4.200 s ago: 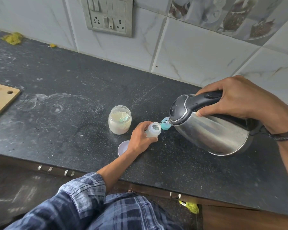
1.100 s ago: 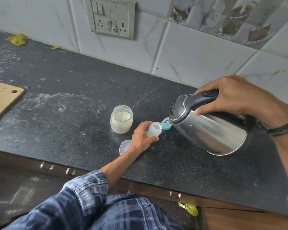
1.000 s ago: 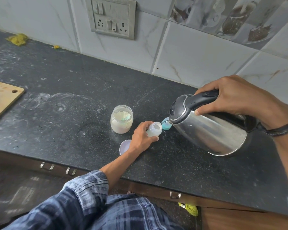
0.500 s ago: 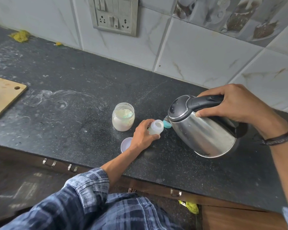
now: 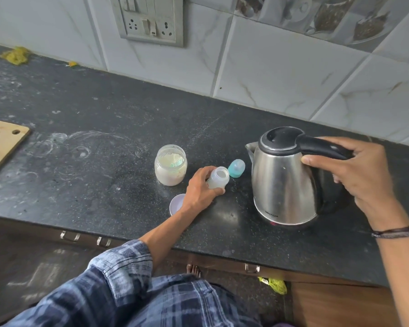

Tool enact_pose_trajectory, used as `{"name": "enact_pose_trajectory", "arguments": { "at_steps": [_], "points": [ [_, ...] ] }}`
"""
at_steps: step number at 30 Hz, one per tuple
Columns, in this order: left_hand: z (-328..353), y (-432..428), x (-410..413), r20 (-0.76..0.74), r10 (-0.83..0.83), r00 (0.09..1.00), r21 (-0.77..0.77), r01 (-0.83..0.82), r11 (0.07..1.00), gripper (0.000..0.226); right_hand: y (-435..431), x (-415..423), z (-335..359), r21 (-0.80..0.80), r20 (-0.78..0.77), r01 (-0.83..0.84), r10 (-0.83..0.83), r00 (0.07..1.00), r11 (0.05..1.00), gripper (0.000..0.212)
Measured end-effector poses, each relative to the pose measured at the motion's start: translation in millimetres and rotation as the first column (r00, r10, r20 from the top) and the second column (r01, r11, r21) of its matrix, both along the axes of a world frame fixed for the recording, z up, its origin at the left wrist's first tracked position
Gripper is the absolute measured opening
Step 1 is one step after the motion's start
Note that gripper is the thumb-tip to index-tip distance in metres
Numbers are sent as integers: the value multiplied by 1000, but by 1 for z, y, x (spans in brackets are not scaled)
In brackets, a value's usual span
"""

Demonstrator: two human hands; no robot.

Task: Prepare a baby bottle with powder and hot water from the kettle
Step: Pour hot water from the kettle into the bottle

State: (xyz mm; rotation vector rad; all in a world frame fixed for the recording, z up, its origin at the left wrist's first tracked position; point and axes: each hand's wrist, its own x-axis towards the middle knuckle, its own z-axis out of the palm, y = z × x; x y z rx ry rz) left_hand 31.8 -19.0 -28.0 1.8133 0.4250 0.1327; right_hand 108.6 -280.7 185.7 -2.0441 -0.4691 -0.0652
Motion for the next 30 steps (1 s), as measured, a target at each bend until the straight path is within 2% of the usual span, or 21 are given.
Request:
{"name": "enact_pose_trajectory", "arguments": {
  "at_steps": [6,14,19,30],
  "points": [
    [0,2,1,-6,-5,1000,19,5,1000,61,-16,-14,-27,182,35,257,-267,963,949,43],
    [0,2,1,-8,-7,1000,12,7,1000,57,-13,-34,-59,334,45,438,-478,877,835,39],
    [-1,2,1,0,-10,1000,14,10,1000,56,-10,-40,-77,377,55,496,-553,831,782,37],
    [1,2,1,7,-7,1000,2,7,1000,58,-12,-40,-108,477,21,526,-607,794,704,43]
  ]
}}
